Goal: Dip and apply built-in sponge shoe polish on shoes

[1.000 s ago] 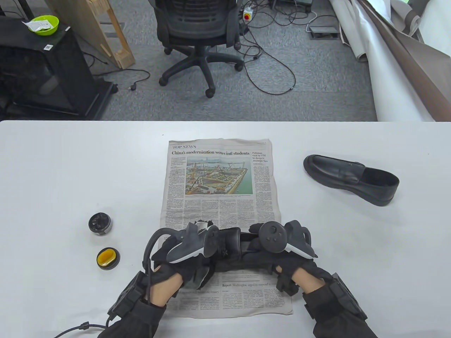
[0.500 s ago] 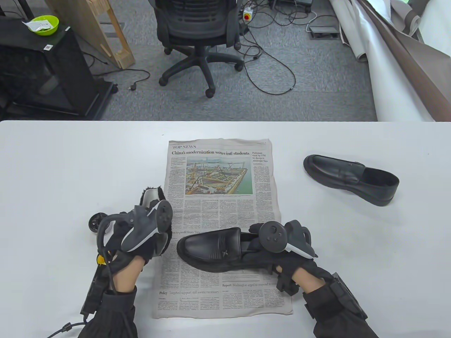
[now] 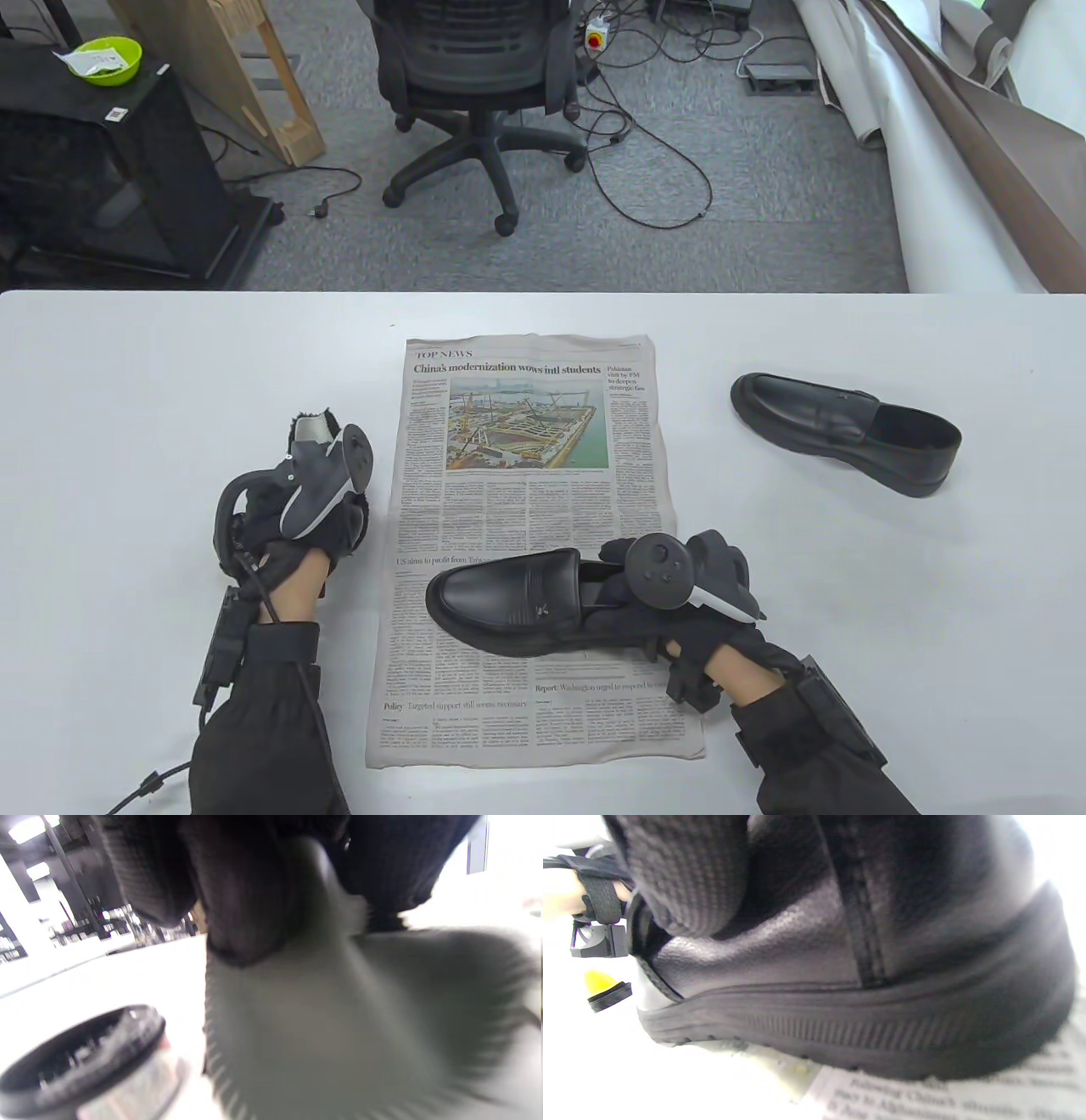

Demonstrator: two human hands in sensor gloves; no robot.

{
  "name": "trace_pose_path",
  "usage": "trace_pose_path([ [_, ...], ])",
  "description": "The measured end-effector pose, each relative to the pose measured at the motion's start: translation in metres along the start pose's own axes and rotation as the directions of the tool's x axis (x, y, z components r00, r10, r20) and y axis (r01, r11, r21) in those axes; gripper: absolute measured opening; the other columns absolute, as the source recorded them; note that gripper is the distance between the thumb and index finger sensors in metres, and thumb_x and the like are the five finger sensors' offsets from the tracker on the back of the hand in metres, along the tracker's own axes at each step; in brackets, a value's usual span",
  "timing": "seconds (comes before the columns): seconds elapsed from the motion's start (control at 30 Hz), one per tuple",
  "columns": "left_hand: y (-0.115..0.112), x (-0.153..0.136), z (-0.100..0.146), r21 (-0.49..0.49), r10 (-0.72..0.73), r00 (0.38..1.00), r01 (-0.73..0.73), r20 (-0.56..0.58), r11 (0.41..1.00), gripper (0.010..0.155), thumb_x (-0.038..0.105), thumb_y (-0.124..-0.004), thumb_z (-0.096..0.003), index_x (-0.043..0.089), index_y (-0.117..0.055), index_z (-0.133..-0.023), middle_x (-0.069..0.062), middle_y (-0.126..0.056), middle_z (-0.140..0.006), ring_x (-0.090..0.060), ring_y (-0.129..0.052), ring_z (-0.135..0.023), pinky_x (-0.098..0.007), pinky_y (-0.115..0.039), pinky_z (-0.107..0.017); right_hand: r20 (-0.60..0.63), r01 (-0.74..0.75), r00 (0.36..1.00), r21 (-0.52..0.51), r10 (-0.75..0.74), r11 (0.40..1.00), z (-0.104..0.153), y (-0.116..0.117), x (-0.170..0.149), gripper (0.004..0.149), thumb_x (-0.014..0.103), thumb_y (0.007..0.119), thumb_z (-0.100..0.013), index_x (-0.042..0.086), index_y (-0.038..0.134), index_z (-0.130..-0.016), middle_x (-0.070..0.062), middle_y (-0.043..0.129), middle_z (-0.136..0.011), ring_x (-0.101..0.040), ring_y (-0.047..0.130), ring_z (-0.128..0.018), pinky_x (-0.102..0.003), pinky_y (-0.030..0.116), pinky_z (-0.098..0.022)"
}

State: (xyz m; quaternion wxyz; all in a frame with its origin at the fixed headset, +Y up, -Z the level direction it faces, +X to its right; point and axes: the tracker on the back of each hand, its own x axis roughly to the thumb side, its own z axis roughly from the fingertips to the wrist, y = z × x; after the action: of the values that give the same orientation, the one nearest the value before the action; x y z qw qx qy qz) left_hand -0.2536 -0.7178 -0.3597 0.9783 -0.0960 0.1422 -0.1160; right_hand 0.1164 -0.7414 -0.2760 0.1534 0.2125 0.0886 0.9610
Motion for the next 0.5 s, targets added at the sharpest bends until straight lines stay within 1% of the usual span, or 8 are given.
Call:
trace_pose_path([
  [0.03, -0.002, 0.001, -0.002, -0.010, -0.003, 1.000, 0.003, -0.015, 1.000, 0.063, 0.052, -0.084, -0.0424, 0.033, -0.067, -0.100, 0.004, -0.093, -0.088, -0.008, -0.106, -0.051, -0.044, -0.084, -0.063, 0.001, 0.000, 1.000, 0.001, 0.000, 1.000, 0.000, 0.000, 0.000, 0.044, 0.059, 0.087, -0.029, 0.031, 0.098, -0.062, 0.002, 0.065, -0.099, -0.033, 0.075, -0.086, -0.056, 0.068, -0.068],
  [0.1, -0.004, 0.002, -0.004, 0.003, -0.007, 1.000, 0.007, -0.016, 1.000, 0.062, 0.051, -0.082, -0.0437, 0.034, -0.065, -0.101, 0.003, -0.088, -0.097, -0.010, -0.106, -0.055, -0.045, -0.082, -0.065, 0.004, 0.001, 1.000, 0.003, -0.001, 1.000, 0.000, 0.000, 0.000, 0.044, 0.059, 0.087, -0.029, 0.031, 0.098, -0.062, 0.002, 0.065, -0.099, -0.033, 0.075, -0.086, -0.056, 0.068, -0.068],
  [0.17, -0.002, 0.002, -0.003, -0.010, 0.001, 1.000, -0.001, -0.008, 1.000, 0.061, 0.050, -0.080, -0.0452, 0.036, -0.062, -0.102, 0.001, -0.079, -0.106, -0.012, -0.105, -0.061, -0.046, -0.081, -0.066, 0.005, 0.003, 1.000, 0.007, -0.003, 1.000, 0.000, 0.000, 0.000, 0.044, 0.059, 0.087, -0.030, 0.031, 0.098, -0.062, 0.002, 0.065, -0.100, -0.033, 0.075, -0.086, -0.056, 0.068, -0.068],
  [0.2, 0.000, 0.001, -0.002, -0.004, 0.011, 1.000, -0.011, -0.011, 1.000, 0.061, 0.049, -0.079, -0.0457, 0.037, -0.060, -0.102, -0.001, -0.075, -0.108, -0.012, -0.104, -0.062, -0.046, -0.080, -0.066, 0.005, 0.001, 1.000, 0.007, -0.001, 1.000, 0.000, 0.000, 0.000, 0.044, 0.059, 0.087, -0.029, 0.031, 0.098, -0.062, 0.002, 0.065, -0.099, -0.033, 0.075, -0.086, -0.056, 0.068, -0.068],
  [0.3, 0.013, -0.004, 0.010, 0.041, 0.072, 0.997, -0.072, 0.003, 0.997, 0.056, 0.044, -0.077, -0.0480, 0.037, -0.062, -0.101, 0.000, -0.074, -0.109, -0.011, -0.105, -0.057, -0.045, -0.082, -0.064, 0.002, -0.005, 1.000, 0.003, 0.005, 1.000, 0.000, 0.000, 0.000, 0.044, 0.059, 0.087, -0.029, 0.031, 0.098, -0.062, 0.002, 0.065, -0.099, -0.033, 0.075, -0.086, -0.056, 0.068, -0.068],
  [0.37, 0.019, -0.007, 0.018, 0.064, 0.084, 0.996, -0.085, 0.011, 0.994, 0.054, 0.042, -0.078, -0.0482, 0.036, -0.065, -0.100, 0.000, -0.076, -0.108, -0.010, -0.106, -0.054, -0.044, -0.084, -0.062, 0.001, -0.004, 1.000, 0.003, 0.004, 1.000, 0.000, 0.000, 0.000, 0.044, 0.059, 0.087, -0.030, 0.031, 0.098, -0.062, 0.002, 0.065, -0.099, -0.033, 0.075, -0.086, -0.056, 0.068, -0.068],
  [0.47, 0.029, -0.018, 0.037, 0.105, 0.089, 0.996, -0.088, -0.004, 0.991, 0.052, 0.042, -0.080, -0.0475, 0.035, -0.070, -0.097, 0.000, -0.079, -0.105, -0.009, -0.106, -0.052, -0.044, -0.085, -0.060, -0.002, -0.007, 1.000, 0.002, 0.007, 1.000, 0.000, 0.000, 0.000, 0.044, 0.059, 0.087, -0.030, 0.031, 0.098, -0.062, 0.002, 0.065, -0.100, -0.033, 0.075, -0.086, -0.056, 0.068, -0.068],
  [0.5, 0.032, -0.023, 0.044, 0.116, 0.092, 0.995, -0.089, -0.023, 0.989, 0.052, 0.044, -0.081, -0.0467, 0.034, -0.071, -0.097, -0.001, -0.079, -0.104, -0.009, -0.106, -0.053, -0.044, -0.084, -0.061, -0.003, -0.007, 1.000, 0.003, 0.007, 1.000, 0.000, 0.000, 0.000, 0.044, 0.059, 0.087, -0.030, 0.031, 0.098, -0.062, 0.002, 0.065, -0.100, -0.033, 0.075, -0.086, -0.056, 0.068, -0.068],
])
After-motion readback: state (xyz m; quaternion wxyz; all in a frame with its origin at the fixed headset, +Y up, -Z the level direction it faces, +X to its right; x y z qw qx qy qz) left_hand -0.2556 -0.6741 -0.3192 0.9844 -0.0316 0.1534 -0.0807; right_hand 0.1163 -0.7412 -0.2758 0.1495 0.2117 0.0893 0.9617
